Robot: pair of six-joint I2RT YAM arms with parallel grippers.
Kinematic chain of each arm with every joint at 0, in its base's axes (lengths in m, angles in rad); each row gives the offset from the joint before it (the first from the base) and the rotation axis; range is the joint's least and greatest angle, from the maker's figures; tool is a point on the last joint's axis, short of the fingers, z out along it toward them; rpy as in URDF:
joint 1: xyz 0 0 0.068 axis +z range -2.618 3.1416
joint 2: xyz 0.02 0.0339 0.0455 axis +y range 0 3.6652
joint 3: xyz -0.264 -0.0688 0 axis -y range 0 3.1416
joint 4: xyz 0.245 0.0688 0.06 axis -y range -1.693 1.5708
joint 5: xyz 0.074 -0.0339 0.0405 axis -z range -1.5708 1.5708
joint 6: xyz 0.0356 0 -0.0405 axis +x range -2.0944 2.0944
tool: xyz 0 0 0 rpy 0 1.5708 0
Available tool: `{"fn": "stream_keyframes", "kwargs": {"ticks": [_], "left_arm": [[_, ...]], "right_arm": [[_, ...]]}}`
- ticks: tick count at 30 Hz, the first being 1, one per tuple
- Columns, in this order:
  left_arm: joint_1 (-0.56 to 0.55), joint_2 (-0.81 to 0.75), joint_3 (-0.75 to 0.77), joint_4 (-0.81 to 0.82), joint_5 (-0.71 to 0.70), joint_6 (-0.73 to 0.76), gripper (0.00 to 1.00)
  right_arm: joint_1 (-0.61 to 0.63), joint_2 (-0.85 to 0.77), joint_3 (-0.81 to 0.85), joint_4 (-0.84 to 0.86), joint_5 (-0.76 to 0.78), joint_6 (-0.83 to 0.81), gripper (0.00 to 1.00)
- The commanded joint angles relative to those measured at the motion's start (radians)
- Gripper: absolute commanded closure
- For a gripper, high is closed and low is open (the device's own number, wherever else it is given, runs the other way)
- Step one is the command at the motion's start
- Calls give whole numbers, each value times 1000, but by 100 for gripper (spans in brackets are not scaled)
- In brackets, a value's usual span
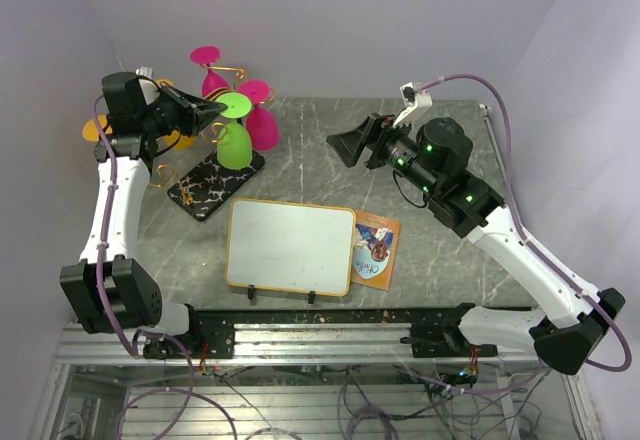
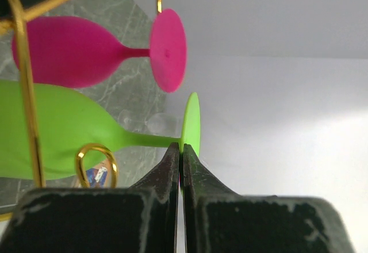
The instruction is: Take the wine glass off the wine glass rack
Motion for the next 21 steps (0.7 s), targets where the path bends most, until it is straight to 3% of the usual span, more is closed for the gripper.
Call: {"fn": "stream_keyframes", "kwargs": {"ticks": [1, 7, 13, 21], "left_arm": [[-25, -98, -45, 145, 94, -70, 93], [-65, -255, -241, 512, 204, -298, 93], [-152, -327, -338, 903, 199, -544, 93], [-243, -276, -410, 1468, 97, -894, 93]], "right_arm": [[-1, -24, -11, 19, 0, -14, 21], [-2, -13, -50, 134, -121, 50, 12], [-12, -12, -139, 283, -182, 177, 4], [-60, -19, -342, 723, -357, 412, 4]]}}
